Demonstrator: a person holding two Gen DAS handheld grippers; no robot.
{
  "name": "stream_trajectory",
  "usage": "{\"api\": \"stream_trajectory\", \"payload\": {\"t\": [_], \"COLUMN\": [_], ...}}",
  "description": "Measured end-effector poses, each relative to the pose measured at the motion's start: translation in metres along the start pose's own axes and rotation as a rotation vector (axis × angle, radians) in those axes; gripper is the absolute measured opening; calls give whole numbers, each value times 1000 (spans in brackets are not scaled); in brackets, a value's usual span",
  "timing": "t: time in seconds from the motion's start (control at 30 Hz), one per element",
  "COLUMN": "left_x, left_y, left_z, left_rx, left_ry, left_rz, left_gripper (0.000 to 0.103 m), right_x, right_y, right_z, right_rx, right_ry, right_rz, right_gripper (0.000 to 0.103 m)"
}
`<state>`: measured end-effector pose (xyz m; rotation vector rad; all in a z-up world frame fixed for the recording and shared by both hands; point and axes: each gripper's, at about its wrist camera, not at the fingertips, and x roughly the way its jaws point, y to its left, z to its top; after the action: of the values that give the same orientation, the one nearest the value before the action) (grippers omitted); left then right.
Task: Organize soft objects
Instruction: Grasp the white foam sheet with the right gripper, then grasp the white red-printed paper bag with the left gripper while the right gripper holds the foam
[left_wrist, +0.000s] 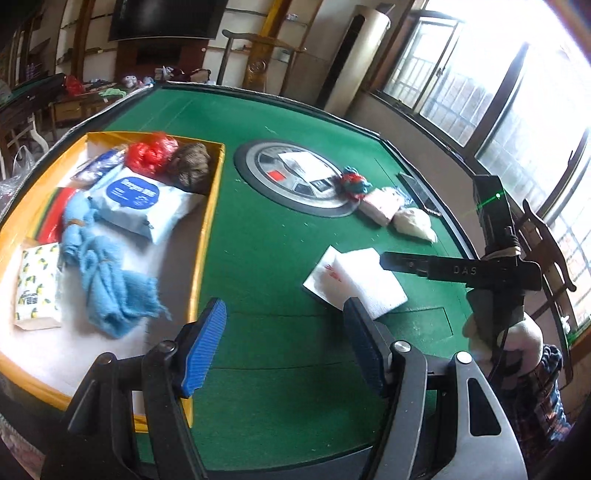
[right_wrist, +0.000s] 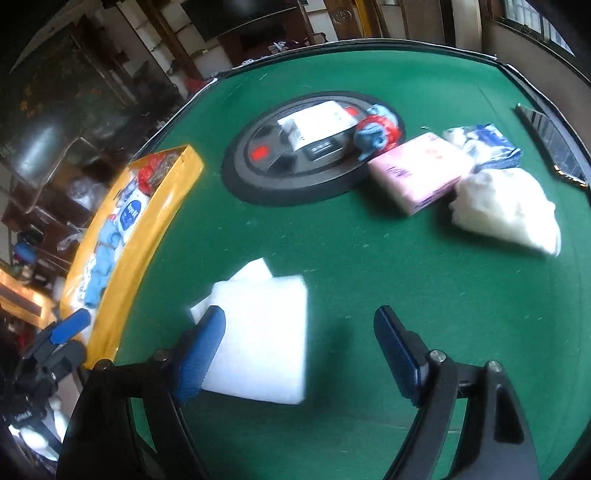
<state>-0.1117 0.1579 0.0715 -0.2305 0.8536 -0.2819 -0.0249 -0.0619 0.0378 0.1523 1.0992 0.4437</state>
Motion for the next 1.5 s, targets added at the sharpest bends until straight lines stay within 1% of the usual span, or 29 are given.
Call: {"api": "stream_trajectory", "payload": {"t": [0.1,0.2,0.27,0.3,0.33,0.43,0.5,0.57,0.63,0.7,0.77,0.83,0.9,0.93,0.97,1.0,1.07,1.1,1.2,1.23,1.3,1.33,1.43,1.5], "left_x": [-1,-4,-2,1,4,16,28,42,60,80,96,109,120,122,126,129,136,139,146,147,146,144,140,134], "left_y": [-7,-11,-11,-12,-14,-22,-32,-42,-56,-68,-77,-85,-96,-99,-103,-104,-105,-103,-96,-94,-97,-99,-115,-123], "left_z": [0,0,2,2,3,5,5,5,6,7,9,10,10,11,11,11,12,14,20,22,21,20,12,10], "left_rx": [24,37,43,49,58,93,125,155,196,252,296,357,440,467,495,512,517,505,436,410,404,413,462,473], "left_ry": [0,-6,0,5,12,44,70,99,129,155,163,162,144,131,120,115,113,111,144,152,136,127,119,90], "left_rz": [15,38,49,54,58,62,55,50,51,64,104,144,188,198,211,207,153,132,90,80,80,74,71,61], "left_gripper": [65,65,65,65,65,65,66,68,68,68,68,68,76,84,84,85,90,92,93,91,74,60,57,56], "right_x": [15,29,37,37,33,11,-5,-17,-23,-26,-26,-27,-28,-29,-30,-31,-29,-28,-23,-21,-20,-19,-19,-19], "right_y": [19,35,41,42,41,25,6,-22,-51,-76,-89,-95,-96,-96,-95,-95,-95,-95,-96,-97,-97,-98,-97,-97], "right_z": [-1,-5,-7,-9,-10,-12,-13,-13,-13,-16,-19,-21,-22,-20,-21,-21,-20,-20,-20,-20,-21,-21,-22,-21], "right_rx": [-45,-87,-110,-126,-132,-92,-52,17,101,172,222,238,245,243,239,235,234,237,249,253,257,258,252,248], "right_ry": [-3,18,22,20,11,-49,-99,-133,-168,-205,-220,-228,-231,-236,-241,-242,-234,-228,-218,-217,-212,-211,-214,-216], "right_rz": [-35,-54,-106,-129,-137,-129,-163,-172,-144,-78,-36,-12,0,7,9,11,22,25,34,35,34,32,24,18], "right_gripper": [79,79,77,74,63,62,62,62,62,62,62,62,62,62,63,63,63,63,63,63,63,63,63,63]}}
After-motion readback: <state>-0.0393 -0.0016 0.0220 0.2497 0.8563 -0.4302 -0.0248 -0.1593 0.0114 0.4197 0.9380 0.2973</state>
